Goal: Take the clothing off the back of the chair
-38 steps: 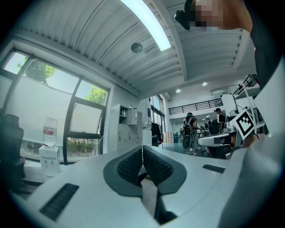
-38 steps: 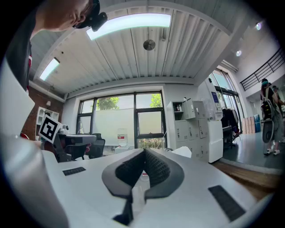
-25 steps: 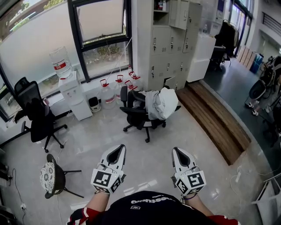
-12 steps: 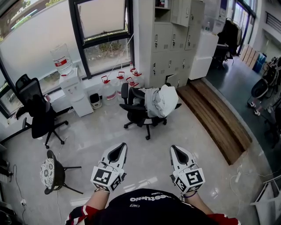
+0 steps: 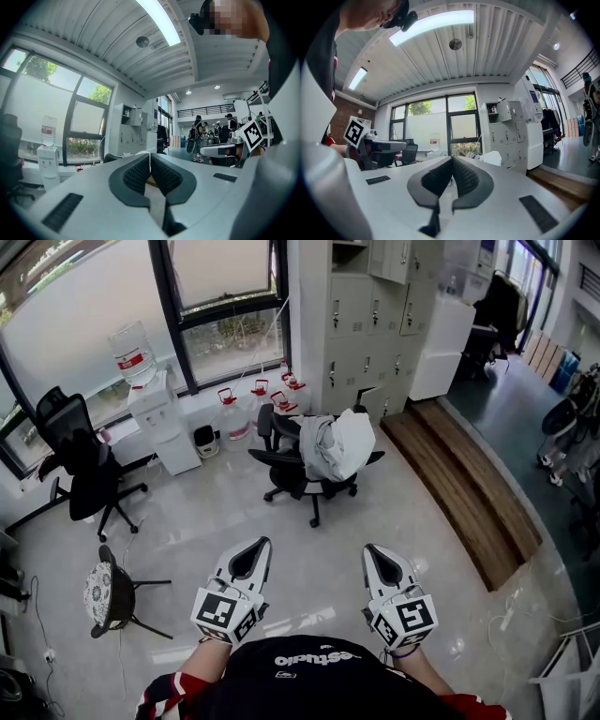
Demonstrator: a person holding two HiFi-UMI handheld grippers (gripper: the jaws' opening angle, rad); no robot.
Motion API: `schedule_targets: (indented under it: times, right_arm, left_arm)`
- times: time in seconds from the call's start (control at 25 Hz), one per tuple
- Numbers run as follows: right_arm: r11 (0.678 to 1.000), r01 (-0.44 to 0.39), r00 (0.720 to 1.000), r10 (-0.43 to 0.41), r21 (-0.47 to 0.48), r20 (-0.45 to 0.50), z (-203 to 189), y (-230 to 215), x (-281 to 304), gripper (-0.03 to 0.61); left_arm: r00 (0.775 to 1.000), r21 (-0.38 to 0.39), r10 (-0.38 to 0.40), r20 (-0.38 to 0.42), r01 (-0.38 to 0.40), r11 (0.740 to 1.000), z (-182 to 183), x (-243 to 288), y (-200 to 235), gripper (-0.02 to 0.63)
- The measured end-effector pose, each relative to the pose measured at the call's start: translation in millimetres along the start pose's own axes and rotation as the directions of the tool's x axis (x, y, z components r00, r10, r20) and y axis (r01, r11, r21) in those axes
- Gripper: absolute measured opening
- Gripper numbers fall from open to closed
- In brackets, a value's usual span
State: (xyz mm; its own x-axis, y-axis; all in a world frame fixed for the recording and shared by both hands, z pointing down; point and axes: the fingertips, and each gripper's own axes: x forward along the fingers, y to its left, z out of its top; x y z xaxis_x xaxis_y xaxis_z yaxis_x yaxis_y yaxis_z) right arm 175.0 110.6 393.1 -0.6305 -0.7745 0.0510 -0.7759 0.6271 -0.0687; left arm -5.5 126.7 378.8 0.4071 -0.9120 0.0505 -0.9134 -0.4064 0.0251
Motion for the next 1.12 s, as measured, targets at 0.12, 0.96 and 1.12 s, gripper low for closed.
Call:
schedule_targets:
  times: [0.12,0.96,1.12]
  right_arm:
    - [1.000,-0.022,1.000,0.022,0.009,-0.006,-4,-12,-9,0.000]
    - [0.996,-0.042,0.998,0.046,0.080,-0.038,-22,-49,82,0.000]
    - [0.996,-0.074,0.997,0.076,0.059,-0.033,-10,-44,137,0.002]
  left_arm:
    - [1.000,-0.007,0.003,-0.008,-0.003,1.000,-4,4,-20,0.026]
    - [0.999,-0.036,-0.040,-0.029,0.039,0.999,-23,100,24,0.026]
    - [0.998,-0.029,-0.060,0.001,0.060,0.998,-6,134,60,0.026]
